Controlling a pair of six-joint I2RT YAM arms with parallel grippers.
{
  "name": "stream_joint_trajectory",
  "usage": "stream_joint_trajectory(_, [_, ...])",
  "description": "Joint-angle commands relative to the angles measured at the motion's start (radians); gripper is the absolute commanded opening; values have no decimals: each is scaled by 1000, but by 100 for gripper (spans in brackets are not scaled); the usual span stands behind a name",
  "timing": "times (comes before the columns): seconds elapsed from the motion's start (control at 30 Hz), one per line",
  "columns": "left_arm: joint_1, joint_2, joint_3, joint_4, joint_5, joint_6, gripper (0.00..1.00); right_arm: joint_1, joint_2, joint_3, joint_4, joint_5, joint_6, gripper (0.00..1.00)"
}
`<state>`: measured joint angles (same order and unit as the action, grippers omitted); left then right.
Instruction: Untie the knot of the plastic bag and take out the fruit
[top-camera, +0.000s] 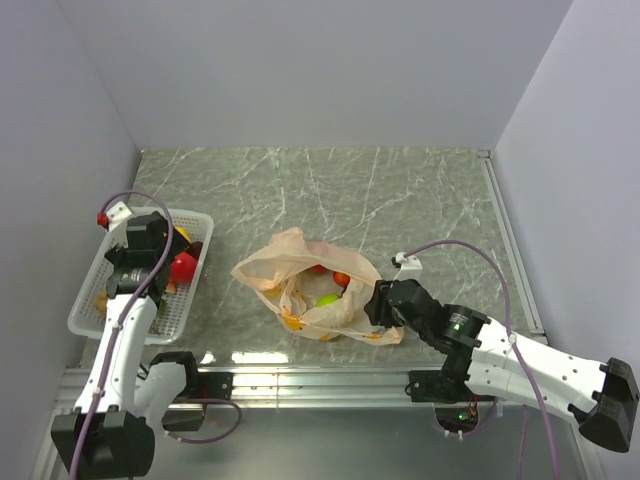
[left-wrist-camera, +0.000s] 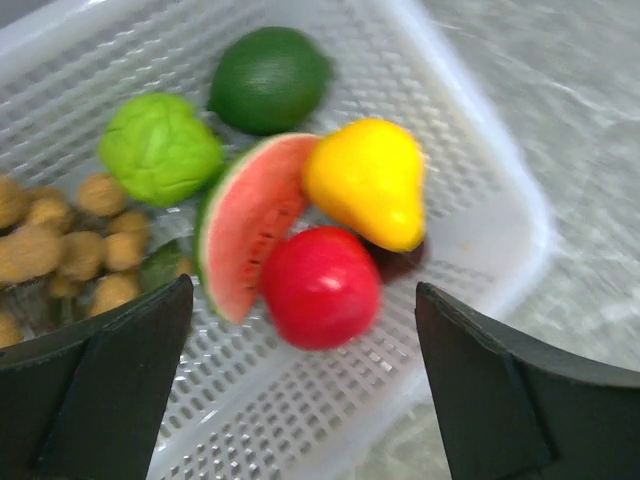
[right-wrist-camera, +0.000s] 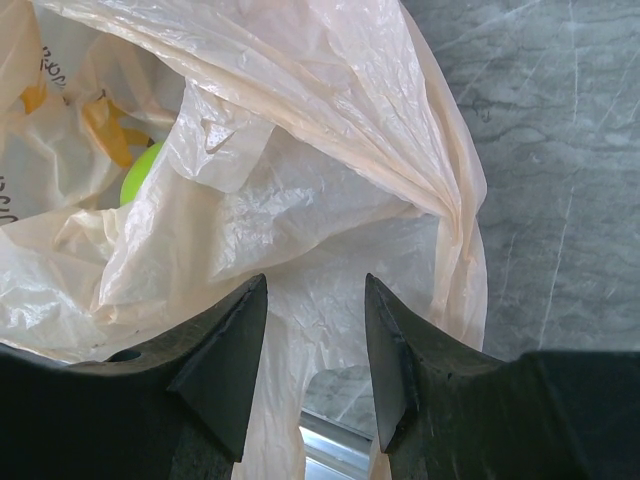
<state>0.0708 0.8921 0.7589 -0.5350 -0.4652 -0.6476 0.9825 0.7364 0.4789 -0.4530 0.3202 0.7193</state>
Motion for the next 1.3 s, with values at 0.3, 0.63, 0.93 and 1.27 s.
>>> stream_joint_trajectory(0.3, [-550, -71, 72, 108, 456, 94, 92, 7, 44, 32, 28, 23, 6, 51])
stream_joint_trajectory(0.63, [-1032, 152, 163, 208, 321, -84, 74, 7, 70, 32, 37, 28, 16, 51])
stream_joint_trajectory(0.93, [-1083, 425, 276, 195, 92, -158, 64, 7, 52, 36, 11, 39, 16, 51])
stream_joint_trajectory(1.27, [-1006, 391, 398, -143, -302, -221, 82, 5, 1, 24, -23, 54, 25, 50])
